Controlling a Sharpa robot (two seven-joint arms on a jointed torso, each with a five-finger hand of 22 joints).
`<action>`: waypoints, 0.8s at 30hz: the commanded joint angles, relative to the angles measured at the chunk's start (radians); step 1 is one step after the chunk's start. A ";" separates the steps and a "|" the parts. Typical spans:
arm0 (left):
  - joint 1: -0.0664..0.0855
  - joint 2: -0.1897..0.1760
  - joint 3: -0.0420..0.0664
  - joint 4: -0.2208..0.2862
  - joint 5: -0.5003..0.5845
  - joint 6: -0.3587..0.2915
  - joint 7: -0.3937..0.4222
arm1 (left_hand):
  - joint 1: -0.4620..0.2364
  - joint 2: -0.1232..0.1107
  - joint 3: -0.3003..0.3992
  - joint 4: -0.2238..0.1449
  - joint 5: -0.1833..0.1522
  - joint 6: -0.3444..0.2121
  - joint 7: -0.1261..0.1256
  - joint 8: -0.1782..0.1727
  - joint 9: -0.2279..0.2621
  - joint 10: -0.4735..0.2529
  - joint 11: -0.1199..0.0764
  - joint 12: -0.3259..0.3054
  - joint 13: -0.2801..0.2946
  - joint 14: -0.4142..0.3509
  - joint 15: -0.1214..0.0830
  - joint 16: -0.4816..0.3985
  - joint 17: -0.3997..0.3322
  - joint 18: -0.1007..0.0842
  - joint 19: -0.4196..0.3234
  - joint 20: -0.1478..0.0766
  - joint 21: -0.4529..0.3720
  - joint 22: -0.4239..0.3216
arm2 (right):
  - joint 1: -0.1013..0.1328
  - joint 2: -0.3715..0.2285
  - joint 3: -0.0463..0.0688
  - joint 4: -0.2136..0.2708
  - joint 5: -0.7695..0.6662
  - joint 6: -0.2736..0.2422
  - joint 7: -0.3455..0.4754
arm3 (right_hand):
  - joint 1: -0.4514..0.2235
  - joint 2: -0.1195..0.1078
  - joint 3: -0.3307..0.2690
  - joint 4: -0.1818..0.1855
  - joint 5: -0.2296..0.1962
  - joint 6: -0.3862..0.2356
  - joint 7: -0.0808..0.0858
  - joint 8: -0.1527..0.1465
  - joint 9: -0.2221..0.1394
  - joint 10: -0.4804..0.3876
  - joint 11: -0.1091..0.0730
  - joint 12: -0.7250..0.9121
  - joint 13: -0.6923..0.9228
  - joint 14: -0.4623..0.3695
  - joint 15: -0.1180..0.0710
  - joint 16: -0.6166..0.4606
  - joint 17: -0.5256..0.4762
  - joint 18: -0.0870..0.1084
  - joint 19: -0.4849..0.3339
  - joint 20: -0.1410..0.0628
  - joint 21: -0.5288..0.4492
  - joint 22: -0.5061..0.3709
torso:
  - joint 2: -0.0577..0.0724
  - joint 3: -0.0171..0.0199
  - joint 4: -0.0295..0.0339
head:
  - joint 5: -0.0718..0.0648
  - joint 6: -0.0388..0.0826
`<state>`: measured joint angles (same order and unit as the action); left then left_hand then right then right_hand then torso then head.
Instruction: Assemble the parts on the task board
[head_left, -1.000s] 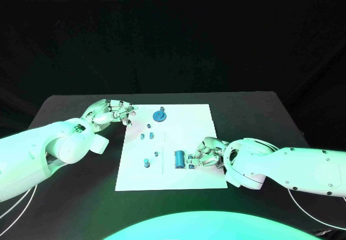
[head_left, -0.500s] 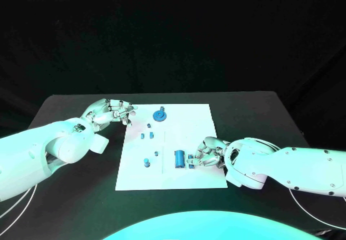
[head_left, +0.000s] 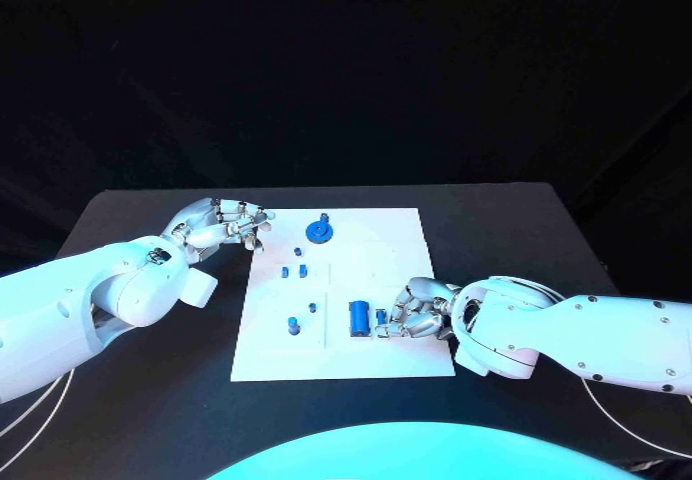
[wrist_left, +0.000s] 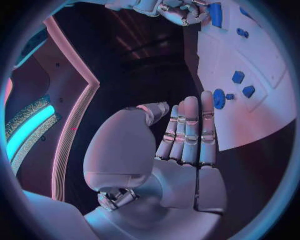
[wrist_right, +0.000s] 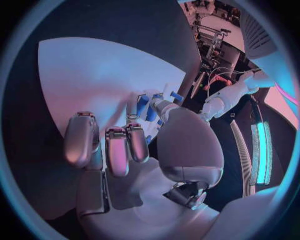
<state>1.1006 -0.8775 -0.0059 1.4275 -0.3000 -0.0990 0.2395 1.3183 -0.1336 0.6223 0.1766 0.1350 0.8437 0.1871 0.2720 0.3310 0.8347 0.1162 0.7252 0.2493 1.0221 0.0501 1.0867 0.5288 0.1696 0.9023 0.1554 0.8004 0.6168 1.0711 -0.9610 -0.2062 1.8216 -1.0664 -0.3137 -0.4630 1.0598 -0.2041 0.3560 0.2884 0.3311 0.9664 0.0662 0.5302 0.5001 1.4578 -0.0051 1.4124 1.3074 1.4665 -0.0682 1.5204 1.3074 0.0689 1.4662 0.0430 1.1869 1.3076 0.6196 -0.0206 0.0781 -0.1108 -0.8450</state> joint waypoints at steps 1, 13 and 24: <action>0.000 0.002 0.001 0.001 -0.002 0.005 0.005 | 0.000 0.008 0.001 0.004 0.003 -0.009 0.000 -0.005 -0.001 -0.004 0.005 -0.001 -0.001 0.001 0.005 -0.005 0.001 0.014 0.006 0.000 -0.003 -0.001 | -0.001 -0.003 0.000 0.002 -0.024 0.032 0.031 | 0.005 0.002 -0.006 -0.001 0.000 0.007 0.001 -0.007 0.000 0.009 -0.001 0.003 0.112 0.082 -0.001 0.004 0.156 -0.003 0.004 -0.003 0.001 0.175 | 0.000 0.0000 0.0005 | -0.001 -0.001; 0.000 0.003 0.001 0.000 -0.003 0.003 0.004 | 0.001 0.009 0.001 0.005 0.003 -0.009 0.000 -0.005 -0.001 -0.004 0.005 -0.001 -0.001 0.001 0.005 -0.005 0.001 0.014 0.006 0.000 -0.004 -0.001 | -0.004 -0.001 0.000 -0.008 -0.027 0.031 0.030 | 0.005 0.008 -0.008 0.001 0.001 0.008 0.001 -0.007 0.000 0.009 -0.001 0.003 0.112 0.082 -0.001 0.005 0.158 -0.004 0.004 -0.003 0.002 0.175 | 0.000 0.0002 0.0010 | -0.005 -0.002; 0.000 0.004 0.001 0.000 -0.003 0.003 0.003 | 0.001 0.009 0.001 0.005 0.003 -0.009 0.000 -0.005 -0.001 -0.004 0.005 -0.001 -0.001 0.001 0.005 -0.005 0.001 0.014 0.006 0.000 -0.004 -0.001 | -0.005 0.007 0.000 -0.026 -0.019 0.006 0.033 | 0.023 0.026 -0.008 -0.002 0.003 0.009 0.000 -0.008 -0.001 0.010 -0.002 0.004 0.114 0.083 -0.002 0.005 0.158 -0.004 0.005 -0.004 0.005 0.176 | 0.001 0.0008 0.0007 | -0.004 -0.002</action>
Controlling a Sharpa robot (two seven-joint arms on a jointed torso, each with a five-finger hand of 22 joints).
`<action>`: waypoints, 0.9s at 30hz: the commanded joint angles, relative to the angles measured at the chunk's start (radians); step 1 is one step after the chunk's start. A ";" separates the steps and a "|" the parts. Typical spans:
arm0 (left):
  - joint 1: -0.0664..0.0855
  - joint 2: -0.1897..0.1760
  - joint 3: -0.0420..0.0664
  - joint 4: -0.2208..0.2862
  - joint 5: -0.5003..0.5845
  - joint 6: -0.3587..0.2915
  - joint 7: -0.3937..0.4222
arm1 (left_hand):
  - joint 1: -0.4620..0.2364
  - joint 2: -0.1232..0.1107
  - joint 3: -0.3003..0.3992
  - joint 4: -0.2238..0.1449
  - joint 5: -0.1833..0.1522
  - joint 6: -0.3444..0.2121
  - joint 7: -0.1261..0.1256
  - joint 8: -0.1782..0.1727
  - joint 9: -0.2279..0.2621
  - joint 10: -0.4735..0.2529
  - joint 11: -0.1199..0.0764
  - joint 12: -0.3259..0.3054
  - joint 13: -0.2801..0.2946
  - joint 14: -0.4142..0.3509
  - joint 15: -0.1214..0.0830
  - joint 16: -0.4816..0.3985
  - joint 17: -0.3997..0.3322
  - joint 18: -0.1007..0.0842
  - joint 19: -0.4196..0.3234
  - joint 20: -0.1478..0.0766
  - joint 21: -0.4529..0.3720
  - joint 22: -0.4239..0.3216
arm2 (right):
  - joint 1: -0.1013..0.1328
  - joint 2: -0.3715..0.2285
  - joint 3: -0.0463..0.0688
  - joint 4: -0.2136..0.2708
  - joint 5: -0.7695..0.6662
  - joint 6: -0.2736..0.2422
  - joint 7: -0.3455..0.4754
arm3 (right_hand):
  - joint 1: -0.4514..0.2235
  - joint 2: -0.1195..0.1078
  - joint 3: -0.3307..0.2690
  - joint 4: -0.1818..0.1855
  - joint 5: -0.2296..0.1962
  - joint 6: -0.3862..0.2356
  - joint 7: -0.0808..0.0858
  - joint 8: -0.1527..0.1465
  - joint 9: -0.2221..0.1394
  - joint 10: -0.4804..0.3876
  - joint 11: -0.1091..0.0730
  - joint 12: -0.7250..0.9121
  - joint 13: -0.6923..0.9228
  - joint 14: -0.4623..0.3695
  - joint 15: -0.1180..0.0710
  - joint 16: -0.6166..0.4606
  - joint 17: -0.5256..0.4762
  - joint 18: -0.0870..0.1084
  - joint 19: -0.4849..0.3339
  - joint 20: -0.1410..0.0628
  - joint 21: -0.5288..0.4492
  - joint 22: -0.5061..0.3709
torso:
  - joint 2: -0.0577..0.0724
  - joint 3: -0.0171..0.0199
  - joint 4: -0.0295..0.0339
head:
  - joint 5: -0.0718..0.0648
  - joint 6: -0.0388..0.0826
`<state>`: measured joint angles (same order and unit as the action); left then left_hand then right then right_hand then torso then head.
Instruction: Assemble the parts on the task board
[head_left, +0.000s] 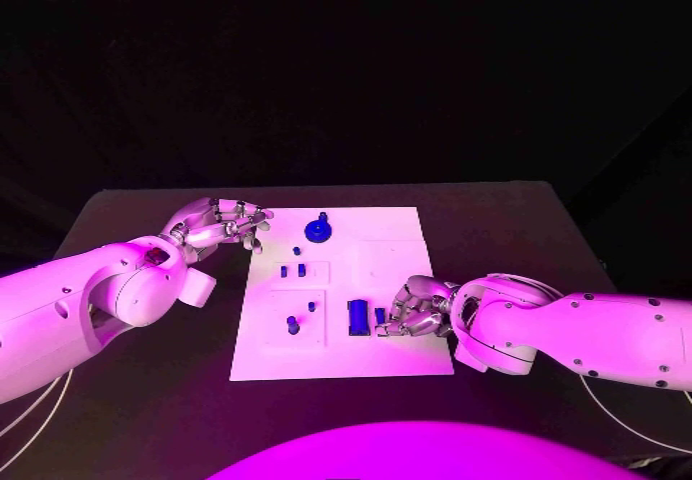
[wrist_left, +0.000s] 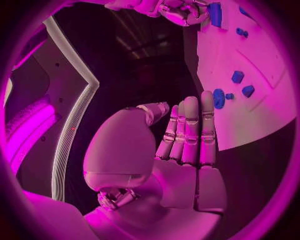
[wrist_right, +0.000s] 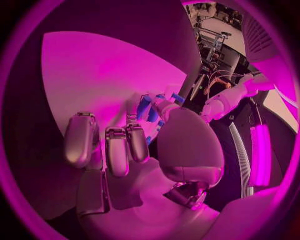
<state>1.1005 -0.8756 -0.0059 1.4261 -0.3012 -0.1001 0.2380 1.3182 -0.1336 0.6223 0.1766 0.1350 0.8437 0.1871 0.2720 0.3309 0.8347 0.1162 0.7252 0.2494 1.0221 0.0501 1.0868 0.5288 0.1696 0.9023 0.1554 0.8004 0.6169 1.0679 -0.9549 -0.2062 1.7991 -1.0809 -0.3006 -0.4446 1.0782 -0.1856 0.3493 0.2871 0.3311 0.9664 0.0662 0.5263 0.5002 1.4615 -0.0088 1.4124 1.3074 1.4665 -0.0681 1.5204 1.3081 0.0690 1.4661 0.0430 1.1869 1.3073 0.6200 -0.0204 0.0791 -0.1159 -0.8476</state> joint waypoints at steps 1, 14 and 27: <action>0.000 0.002 0.001 0.002 -0.002 0.004 0.005 | 0.001 0.009 0.001 0.005 0.003 -0.009 0.000 -0.005 -0.001 -0.004 0.005 -0.001 -0.001 0.001 0.005 -0.005 0.001 0.014 0.006 0.000 -0.004 -0.001 | -0.001 0.001 0.000 -0.005 -0.002 -0.012 0.016 | 0.004 0.009 -0.002 0.000 0.003 0.009 0.000 -0.004 -0.001 0.007 0.002 0.005 0.115 0.083 -0.002 0.006 0.159 -0.004 0.006 -0.004 0.008 0.177 | 0.000 0.0006 -0.0002 | 0.001 0.001; 0.000 0.003 0.001 0.002 -0.002 0.003 0.004 | 0.001 0.010 0.001 0.006 0.003 -0.009 0.001 -0.005 -0.001 -0.004 0.005 0.000 -0.002 0.002 0.005 -0.005 0.001 0.014 0.007 0.000 -0.005 -0.002 | -0.001 0.014 0.000 -0.029 0.016 -0.028 0.026 | 0.004 0.013 -0.003 0.001 0.002 0.010 0.000 -0.004 -0.001 0.008 0.002 0.005 0.115 0.084 -0.002 0.007 0.162 -0.005 0.006 -0.004 0.008 0.177 | 0.000 0.0005 -0.0004 | 0.001 0.000; 0.000 0.003 0.001 0.001 -0.002 0.002 0.005 | 0.001 0.010 0.001 0.006 0.003 -0.009 0.001 -0.005 -0.001 -0.004 0.005 0.000 -0.002 0.002 0.005 -0.005 0.001 0.014 0.007 0.000 -0.005 -0.002 | -0.001 0.027 0.000 -0.049 -0.005 -0.008 0.029 | 0.125 0.004 0.014 -0.045 0.006 0.009 -0.006 -0.007 -0.003 0.008 -0.004 0.005 0.117 0.084 -0.006 0.008 0.164 -0.006 0.008 -0.007 0.016 0.179 | 0.000 0.0008 -0.0002 | 0.002 -0.002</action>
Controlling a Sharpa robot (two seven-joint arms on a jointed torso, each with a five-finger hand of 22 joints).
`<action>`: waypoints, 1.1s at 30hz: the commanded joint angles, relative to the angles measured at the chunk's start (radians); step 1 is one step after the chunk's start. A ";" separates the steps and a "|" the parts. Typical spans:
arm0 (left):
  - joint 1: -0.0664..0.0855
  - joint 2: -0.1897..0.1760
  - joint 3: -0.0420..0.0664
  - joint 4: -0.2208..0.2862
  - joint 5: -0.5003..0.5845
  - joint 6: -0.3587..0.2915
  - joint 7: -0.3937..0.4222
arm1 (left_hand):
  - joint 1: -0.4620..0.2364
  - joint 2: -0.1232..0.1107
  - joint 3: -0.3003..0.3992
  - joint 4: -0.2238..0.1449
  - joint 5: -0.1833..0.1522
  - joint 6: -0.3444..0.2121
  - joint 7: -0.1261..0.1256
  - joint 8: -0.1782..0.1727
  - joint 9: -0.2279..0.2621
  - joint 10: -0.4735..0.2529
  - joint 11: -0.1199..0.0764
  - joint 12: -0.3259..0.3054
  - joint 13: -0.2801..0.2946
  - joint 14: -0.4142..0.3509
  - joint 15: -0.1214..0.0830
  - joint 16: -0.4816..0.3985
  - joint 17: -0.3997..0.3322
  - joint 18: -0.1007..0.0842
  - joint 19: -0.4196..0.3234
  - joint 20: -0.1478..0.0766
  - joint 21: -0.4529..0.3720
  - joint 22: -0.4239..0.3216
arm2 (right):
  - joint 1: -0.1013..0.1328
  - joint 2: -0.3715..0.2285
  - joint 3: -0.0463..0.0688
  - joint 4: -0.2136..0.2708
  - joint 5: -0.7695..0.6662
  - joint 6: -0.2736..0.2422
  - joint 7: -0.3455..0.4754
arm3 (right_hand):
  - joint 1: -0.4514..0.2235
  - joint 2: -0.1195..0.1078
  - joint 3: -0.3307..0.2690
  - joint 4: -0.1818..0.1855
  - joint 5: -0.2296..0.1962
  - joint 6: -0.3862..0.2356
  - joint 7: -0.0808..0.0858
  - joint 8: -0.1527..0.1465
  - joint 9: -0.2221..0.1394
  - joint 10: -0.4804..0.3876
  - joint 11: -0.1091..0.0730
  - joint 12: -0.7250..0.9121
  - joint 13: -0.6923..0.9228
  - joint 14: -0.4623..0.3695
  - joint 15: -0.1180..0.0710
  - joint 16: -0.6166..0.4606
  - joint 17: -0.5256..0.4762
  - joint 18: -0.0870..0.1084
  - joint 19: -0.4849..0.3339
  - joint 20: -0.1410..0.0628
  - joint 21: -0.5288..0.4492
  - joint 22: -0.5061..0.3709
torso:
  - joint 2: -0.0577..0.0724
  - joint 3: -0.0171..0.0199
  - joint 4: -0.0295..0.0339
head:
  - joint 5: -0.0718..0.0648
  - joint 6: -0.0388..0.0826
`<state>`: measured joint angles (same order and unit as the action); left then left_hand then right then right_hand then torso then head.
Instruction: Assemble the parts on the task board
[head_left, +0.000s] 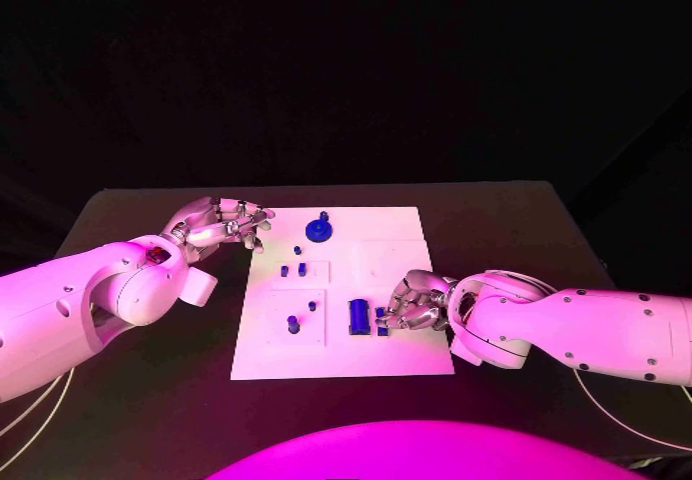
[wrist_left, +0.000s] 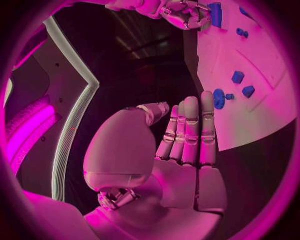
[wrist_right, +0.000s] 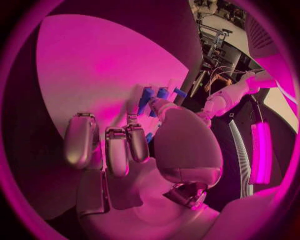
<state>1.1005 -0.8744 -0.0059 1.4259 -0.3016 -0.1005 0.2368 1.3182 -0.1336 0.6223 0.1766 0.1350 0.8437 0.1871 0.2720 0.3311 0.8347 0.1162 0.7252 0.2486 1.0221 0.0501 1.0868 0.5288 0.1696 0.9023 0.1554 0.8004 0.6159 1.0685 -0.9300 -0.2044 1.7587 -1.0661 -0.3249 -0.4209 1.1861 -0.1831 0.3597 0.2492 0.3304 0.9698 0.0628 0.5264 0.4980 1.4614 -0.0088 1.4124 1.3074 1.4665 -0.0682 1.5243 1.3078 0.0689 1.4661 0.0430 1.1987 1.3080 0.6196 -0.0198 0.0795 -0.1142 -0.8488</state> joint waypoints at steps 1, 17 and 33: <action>0.000 0.002 0.001 0.001 -0.002 0.003 0.006 | 0.001 0.010 0.001 0.006 0.003 -0.009 0.001 -0.005 -0.001 -0.004 0.005 0.000 -0.001 0.002 0.005 -0.004 0.001 0.014 0.007 0.000 -0.005 -0.001 | -0.002 0.003 -0.002 -0.010 -0.022 0.017 0.006 | 0.020 0.000 0.004 -0.008 0.007 0.005 -0.002 -0.007 -0.001 0.008 -0.004 0.006 0.117 0.084 -0.006 0.004 0.164 -0.006 0.008 -0.007 0.005 0.179 | 0.000 -0.0002 -0.0010 | 0.001 -0.001; 0.000 0.003 0.001 0.001 -0.002 0.003 0.006 | 0.001 0.010 0.001 0.006 0.003 -0.009 0.001 -0.005 -0.001 -0.004 0.005 0.000 -0.001 0.002 0.005 -0.004 0.001 0.014 0.007 0.000 -0.005 -0.001 | -0.003 0.011 -0.002 -0.018 -0.030 0.003 0.007 | 0.033 -0.002 0.008 -0.012 0.007 0.007 -0.003 -0.007 -0.002 0.009 -0.004 0.007 0.119 0.084 -0.006 0.005 0.165 -0.006 0.009 -0.007 0.007 0.179 | 0.000 -0.0005 -0.0004 | -0.001 -0.003; 0.000 0.001 0.001 0.001 0.007 -0.002 0.014 | 0.001 0.009 0.000 0.008 0.003 -0.009 0.001 -0.006 -0.002 -0.005 0.005 0.000 -0.001 0.002 0.005 -0.004 0.001 0.014 0.009 0.000 -0.006 -0.002 | 0.028 -0.037 0.008 0.017 0.029 -0.121 0.108 | -0.013 -0.040 -0.034 0.037 0.004 -0.004 0.009 -0.019 -0.009 0.000 0.005 -0.007 0.107 0.082 0.000 -0.001 0.153 -0.003 0.003 -0.004 -0.015 0.174 | -0.008 -0.0042 -0.0031 | 0.000 0.008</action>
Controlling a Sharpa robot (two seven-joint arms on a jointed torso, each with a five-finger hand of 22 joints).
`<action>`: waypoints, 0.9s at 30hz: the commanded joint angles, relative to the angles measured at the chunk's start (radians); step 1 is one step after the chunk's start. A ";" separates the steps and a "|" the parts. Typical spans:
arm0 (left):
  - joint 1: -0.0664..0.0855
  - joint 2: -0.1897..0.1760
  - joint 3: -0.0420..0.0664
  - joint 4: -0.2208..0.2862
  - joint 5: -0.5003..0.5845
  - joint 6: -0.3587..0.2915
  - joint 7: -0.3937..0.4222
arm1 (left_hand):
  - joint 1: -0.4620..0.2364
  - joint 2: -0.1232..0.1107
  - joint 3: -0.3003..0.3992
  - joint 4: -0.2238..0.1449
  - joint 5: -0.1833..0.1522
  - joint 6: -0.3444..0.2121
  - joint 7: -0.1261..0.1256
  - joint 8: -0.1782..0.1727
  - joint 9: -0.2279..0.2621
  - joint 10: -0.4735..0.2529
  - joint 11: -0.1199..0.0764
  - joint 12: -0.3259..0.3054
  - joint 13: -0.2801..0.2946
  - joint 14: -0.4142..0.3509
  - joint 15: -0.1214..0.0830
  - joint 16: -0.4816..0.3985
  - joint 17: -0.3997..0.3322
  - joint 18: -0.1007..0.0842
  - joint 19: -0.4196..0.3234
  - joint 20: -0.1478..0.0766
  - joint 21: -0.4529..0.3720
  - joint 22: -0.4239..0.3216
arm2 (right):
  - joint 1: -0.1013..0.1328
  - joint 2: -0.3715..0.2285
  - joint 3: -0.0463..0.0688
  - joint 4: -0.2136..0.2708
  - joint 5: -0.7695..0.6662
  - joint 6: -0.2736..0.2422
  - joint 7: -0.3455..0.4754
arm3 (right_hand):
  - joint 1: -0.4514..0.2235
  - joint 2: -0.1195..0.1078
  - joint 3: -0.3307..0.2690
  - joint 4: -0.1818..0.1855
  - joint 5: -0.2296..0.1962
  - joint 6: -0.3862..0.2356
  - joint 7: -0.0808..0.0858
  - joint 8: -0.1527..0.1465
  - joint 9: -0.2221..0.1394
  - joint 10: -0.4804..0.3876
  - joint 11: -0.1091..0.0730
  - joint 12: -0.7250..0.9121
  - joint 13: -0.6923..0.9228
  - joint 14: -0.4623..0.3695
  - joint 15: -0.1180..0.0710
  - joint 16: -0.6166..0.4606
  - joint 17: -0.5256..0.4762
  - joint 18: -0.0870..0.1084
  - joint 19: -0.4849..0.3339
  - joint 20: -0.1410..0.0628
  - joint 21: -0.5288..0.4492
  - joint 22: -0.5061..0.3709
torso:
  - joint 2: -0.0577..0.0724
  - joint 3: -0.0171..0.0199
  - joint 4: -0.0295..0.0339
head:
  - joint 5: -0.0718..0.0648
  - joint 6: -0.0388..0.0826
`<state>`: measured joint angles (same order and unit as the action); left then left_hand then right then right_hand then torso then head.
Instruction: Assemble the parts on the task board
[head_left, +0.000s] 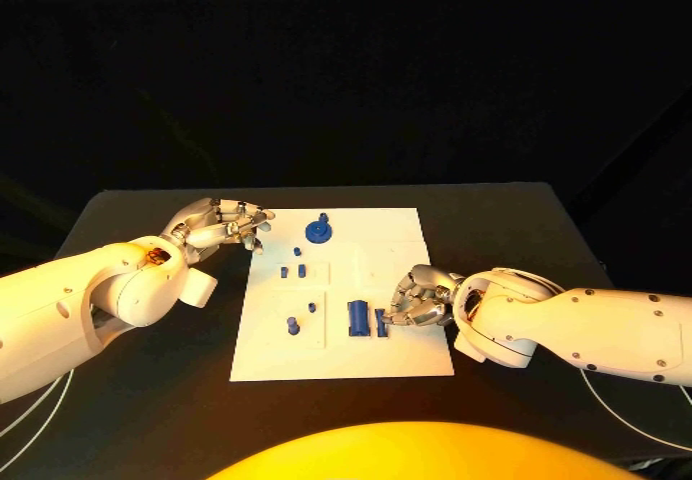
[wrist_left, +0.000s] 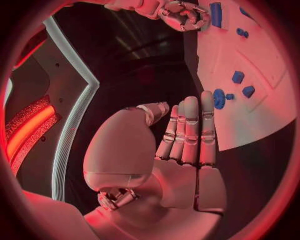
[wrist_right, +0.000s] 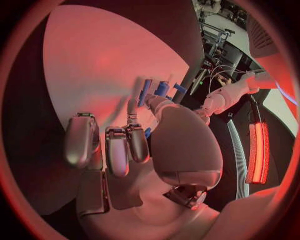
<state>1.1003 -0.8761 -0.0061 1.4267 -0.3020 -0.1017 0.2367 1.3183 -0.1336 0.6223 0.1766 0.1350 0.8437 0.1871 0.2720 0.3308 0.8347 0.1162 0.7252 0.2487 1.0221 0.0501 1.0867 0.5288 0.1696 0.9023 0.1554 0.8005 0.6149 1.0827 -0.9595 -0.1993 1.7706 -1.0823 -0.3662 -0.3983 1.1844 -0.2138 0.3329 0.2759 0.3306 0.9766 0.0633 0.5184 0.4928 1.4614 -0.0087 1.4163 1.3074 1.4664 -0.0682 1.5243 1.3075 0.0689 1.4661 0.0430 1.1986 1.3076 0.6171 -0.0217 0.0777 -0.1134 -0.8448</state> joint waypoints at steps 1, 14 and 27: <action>-0.001 0.003 0.001 0.000 0.011 0.000 0.016 | 0.001 0.009 0.000 0.008 0.003 -0.009 0.001 -0.006 -0.001 -0.005 0.005 0.000 -0.001 0.002 0.005 -0.004 0.001 0.014 0.009 0.000 -0.006 -0.001 | 0.019 -0.010 0.003 0.006 0.067 -0.097 0.109 | -0.017 -0.016 -0.017 0.013 0.004 -0.028 0.015 -0.022 -0.008 -0.010 0.011 -0.024 0.095 0.079 0.004 -0.007 0.141 0.001 -0.004 -0.002 -0.039 0.169 | -0.006 -0.0023 -0.0014 | -0.001 0.005; -0.013 0.046 0.001 -0.057 0.124 -0.045 0.088 | -0.006 -0.027 -0.097 0.042 -0.010 -0.018 0.011 -0.004 -0.001 -0.035 0.020 -0.015 -0.013 -0.085 0.025 -0.101 -0.037 0.011 -0.031 0.020 -0.096 -0.057 | 0.102 0.020 0.007 -0.160 0.519 -0.201 0.510 | 0.135 0.027 -0.019 -0.024 0.007 -0.135 0.066 -0.052 -0.010 -0.364 0.057 -0.455 -0.297 -0.053 0.048 -0.244 -0.219 0.096 -0.241 0.041 -0.709 -0.020 | -0.067 -0.0146 0.0036 | -0.006 0.044; -0.010 0.128 0.016 -0.177 0.216 -0.160 0.182 | 0.075 -0.048 -0.200 0.085 -0.006 -0.023 0.016 0.009 -0.006 0.044 0.054 -0.366 -0.182 -0.154 0.089 -0.678 -0.192 0.013 -0.040 0.091 -0.492 -0.346 | 0.108 0.184 0.021 -0.551 0.781 -0.047 0.818 | 0.182 -0.012 0.176 -0.061 0.002 -0.171 0.138 -0.168 -0.103 -0.463 0.135 -1.030 -0.898 -0.373 0.130 -0.983 -0.743 0.112 -0.469 0.128 -1.111 -0.340 | -0.106 -0.0161 -0.0018 | 0.002 0.104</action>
<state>1.0886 -0.7582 0.0075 1.2622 -0.1298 -0.1946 0.3581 1.3867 -0.1815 0.4278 0.2623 0.1277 0.8287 0.2047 0.2805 0.3277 0.8808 0.1634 0.3770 0.0729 0.8754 0.1363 0.4302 0.3408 0.1693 0.8618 0.2403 0.3225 0.2784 1.1927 -0.7864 -0.1794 1.2441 -0.4408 -0.4944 0.2783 1.3729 -0.2199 0.5024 0.2187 0.3371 0.7999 0.1954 0.3595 0.3969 0.9803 0.1247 0.4152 0.4452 1.0939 0.0582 0.5731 0.5777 0.1701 1.0063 0.1670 0.1032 0.9854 0.5246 -0.0397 0.0763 -0.1146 -0.7511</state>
